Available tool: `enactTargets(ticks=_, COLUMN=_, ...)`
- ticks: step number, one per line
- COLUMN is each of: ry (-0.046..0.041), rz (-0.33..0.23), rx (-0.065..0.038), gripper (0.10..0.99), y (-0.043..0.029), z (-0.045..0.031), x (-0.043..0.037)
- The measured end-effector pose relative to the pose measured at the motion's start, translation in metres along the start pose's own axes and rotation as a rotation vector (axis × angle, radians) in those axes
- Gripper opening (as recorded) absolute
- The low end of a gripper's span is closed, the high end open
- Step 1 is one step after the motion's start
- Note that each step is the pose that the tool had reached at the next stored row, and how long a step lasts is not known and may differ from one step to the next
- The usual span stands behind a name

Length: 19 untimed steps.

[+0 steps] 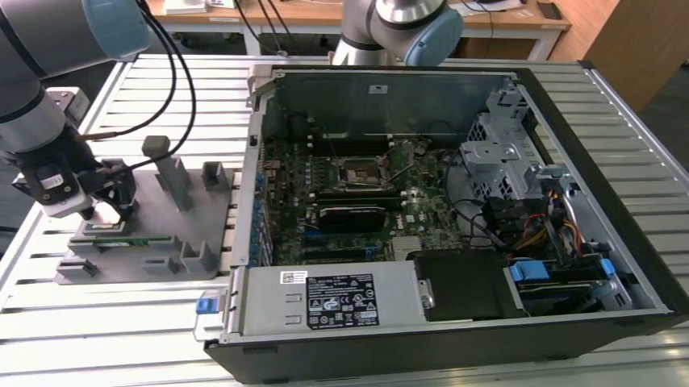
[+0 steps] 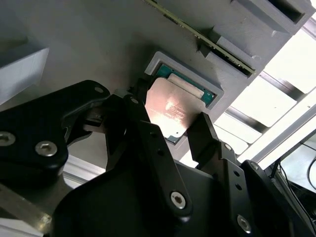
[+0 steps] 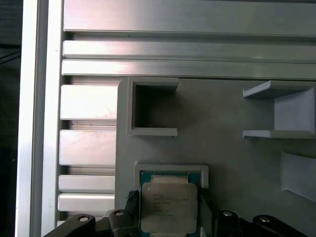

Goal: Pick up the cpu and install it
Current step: 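Pick up the cpu and move it towards the insertion slot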

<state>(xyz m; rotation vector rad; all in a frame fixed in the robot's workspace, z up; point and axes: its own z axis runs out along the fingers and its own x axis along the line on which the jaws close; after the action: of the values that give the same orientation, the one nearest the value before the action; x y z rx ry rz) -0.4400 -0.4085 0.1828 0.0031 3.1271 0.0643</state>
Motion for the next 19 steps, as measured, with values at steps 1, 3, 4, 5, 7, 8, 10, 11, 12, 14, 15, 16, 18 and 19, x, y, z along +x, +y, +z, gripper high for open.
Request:
enactTargets(ticks=1, ry=0.0001, rz=0.000, rx=0.000, gripper=0.596, y=0.0000, z=-0.0005, x=0.0000)
enactTargets(ticks=3, ry=-0.0003, rz=0.000, rx=0.000, gripper=0.596, y=0.0000, z=-0.0008, x=0.0000)
enactTargets(ticks=4, ry=-0.0003, rz=0.000, rx=0.000, gripper=0.596, y=0.0000, z=-0.0008, x=0.0000)
enactTargets(ticks=5, ry=-0.0002, rz=0.000, rx=0.000, gripper=0.596, y=0.0000, z=-0.0010, x=0.0000)
enactTargets(ticks=7, ry=0.0000, rz=0.000, rx=0.000, gripper=0.596, y=0.0000, z=-0.0013, x=0.0000)
enactTargets(ticks=8, ry=0.0000, rz=0.000, rx=0.000, gripper=0.596, y=0.0000, z=-0.0014, x=0.0001)
enactTargets(ticks=10, ry=0.0002, rz=0.000, rx=0.000, gripper=0.596, y=0.0001, z=-0.0021, x=0.0001)
enactTargets(ticks=11, ry=0.0001, rz=0.000, rx=0.000, gripper=0.596, y=0.0001, z=-0.0023, x=0.0001)
enactTargets(ticks=12, ry=0.0001, rz=0.000, rx=0.000, gripper=0.596, y=0.0001, z=-0.0024, x=0.0002)
enactTargets(ticks=14, ry=0.0000, rz=0.000, rx=0.000, gripper=0.596, y=0.0001, z=-0.0024, x=0.0004)
enactTargets(ticks=15, ry=0.0000, rz=0.000, rx=0.000, gripper=0.596, y=0.0001, z=-0.0025, x=0.0005)
enactTargets(ticks=16, ry=0.0000, rz=0.000, rx=0.000, gripper=0.596, y=0.0001, z=-0.0025, x=0.0008)
enactTargets(ticks=18, ry=-0.0001, rz=0.000, rx=0.000, gripper=0.596, y=0.0001, z=-0.0024, x=0.0015)
enactTargets(ticks=19, ry=0.0000, rz=0.000, rx=0.000, gripper=0.596, y=0.0001, z=-0.0025, x=0.0018)
